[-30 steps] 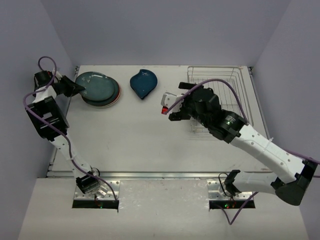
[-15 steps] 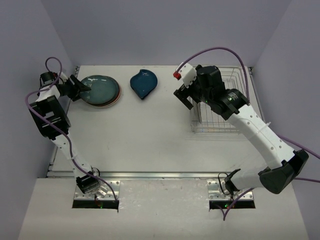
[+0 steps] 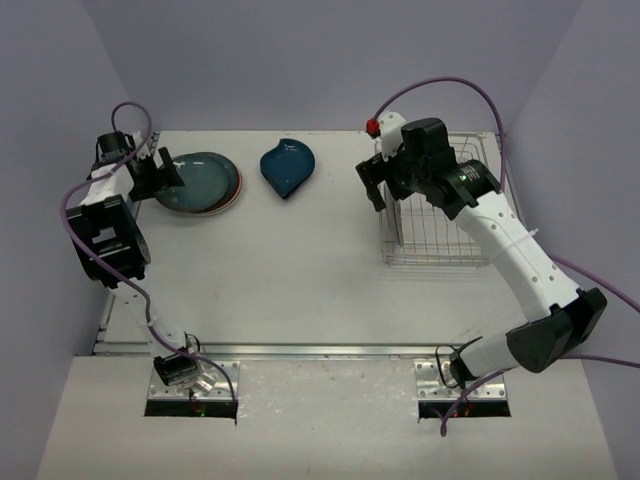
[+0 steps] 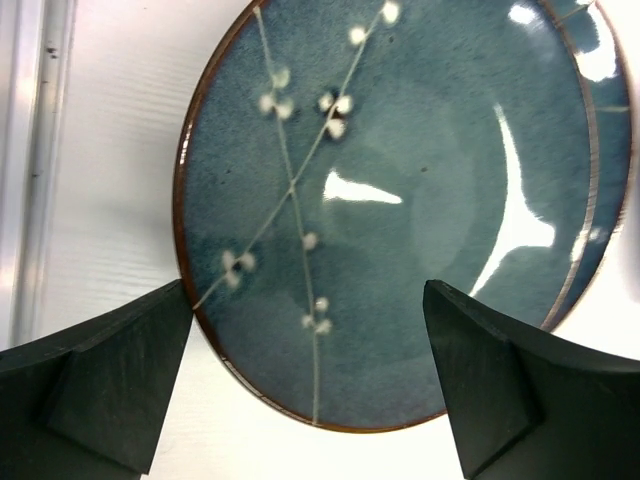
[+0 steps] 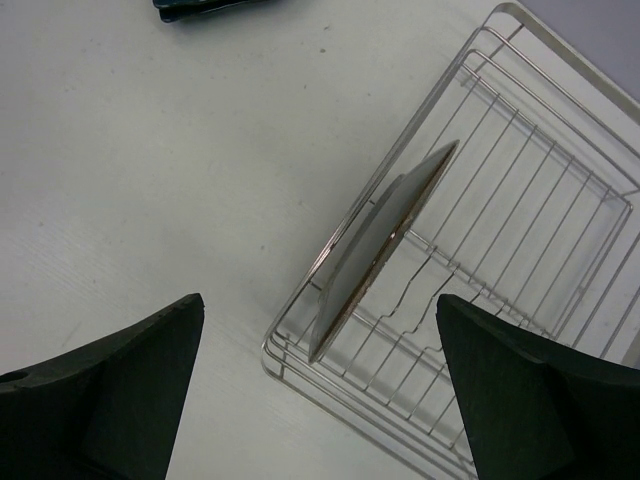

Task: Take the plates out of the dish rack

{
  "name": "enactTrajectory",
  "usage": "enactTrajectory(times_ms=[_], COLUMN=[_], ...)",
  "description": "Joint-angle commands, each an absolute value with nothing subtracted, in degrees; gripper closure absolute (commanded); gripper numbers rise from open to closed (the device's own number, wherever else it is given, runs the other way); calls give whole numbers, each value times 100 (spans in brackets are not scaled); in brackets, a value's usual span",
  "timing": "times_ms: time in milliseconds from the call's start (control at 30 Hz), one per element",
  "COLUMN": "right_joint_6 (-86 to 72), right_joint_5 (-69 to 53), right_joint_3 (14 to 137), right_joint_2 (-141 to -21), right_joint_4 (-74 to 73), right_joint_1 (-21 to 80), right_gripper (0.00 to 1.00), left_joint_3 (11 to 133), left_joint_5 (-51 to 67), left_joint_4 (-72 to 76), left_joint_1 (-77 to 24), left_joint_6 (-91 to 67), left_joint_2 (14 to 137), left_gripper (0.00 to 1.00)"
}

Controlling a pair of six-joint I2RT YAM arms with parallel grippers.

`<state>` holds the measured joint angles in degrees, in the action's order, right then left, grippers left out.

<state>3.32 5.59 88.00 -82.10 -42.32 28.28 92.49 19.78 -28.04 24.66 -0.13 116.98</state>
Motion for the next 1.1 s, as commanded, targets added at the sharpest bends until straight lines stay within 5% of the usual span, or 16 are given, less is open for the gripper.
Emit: enactTrajectory(times_ms=[0, 567, 800, 1067], right_joint_6=[-271, -595, -1223, -1492], right_joint_5=[265, 35, -483, -896], right_joint_3=[9128, 9223, 9287, 9457], right_joint_2=[-8361, -8440, -8637, -9250], right_joint_4=[-4362, -4512, -4764, -4843], right_joint_1=[2611, 2232, 1564, 1257], right_gripper=[1, 1, 3, 14], left_joint_3=[9176, 9557, 8291, 8178], left_joint_5=[1191, 1139, 781, 826], left_joint_4=[-2519, -2760, -1221, -1727], left_joint_1=[2160, 1837, 1810, 1602], left_joint_6=[614, 624, 675, 756], left_joint_2=[11235, 11402, 9129, 7972], left_gripper=[1, 0, 0, 0])
